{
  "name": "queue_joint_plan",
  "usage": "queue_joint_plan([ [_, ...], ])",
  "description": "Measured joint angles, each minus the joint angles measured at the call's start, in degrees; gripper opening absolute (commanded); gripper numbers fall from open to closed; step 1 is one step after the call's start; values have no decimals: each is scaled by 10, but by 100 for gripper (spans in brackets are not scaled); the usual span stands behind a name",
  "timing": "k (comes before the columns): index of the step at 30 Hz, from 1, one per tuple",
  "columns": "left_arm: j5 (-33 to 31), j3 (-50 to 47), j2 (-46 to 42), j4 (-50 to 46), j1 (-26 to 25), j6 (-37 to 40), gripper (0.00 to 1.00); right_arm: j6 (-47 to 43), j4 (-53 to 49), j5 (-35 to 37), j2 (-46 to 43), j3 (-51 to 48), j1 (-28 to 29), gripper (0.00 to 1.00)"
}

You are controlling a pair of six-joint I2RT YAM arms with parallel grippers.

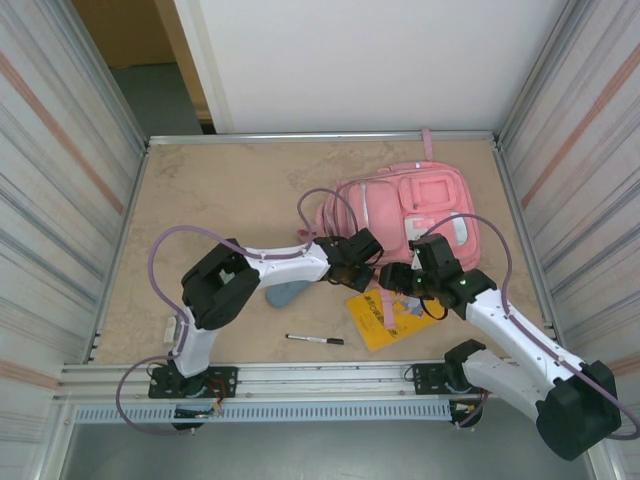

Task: Pack the student bag

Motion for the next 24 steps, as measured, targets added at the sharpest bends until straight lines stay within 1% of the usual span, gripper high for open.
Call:
queue_joint_plan([
  [1, -2, 1, 0, -1, -1, 0, 0, 3, 0, 0, 1, 0, 0, 71],
  [2, -3, 1, 0, -2, -2, 0, 0, 7, 2, -1, 4, 0, 0, 72],
  [5, 1, 1, -7, -2, -2, 3, 0, 30, 11, -12, 26, 0, -3, 72],
  [9, 33, 1, -25, 1, -1, 12, 0, 72, 12, -28, 63, 2, -5, 72],
  [11, 61, 1, -35, 10, -1, 17, 0, 98, 13, -33, 71, 2, -5, 72],
  [13, 84, 1, -43, 22, -1, 22, 0, 123, 14, -32, 70, 2, -4, 73],
  [18, 105, 1, -48, 34, 2, 26, 0, 175, 14, -16, 54, 1, -4, 75],
  [21, 118, 1, -51, 42, 2, 25, 0, 226, 10, 12, 43, -4, -7, 74],
  [24, 133, -2, -58, 59, 2, 21, 0, 282, 12, 18, 21, -19, -22, 73],
])
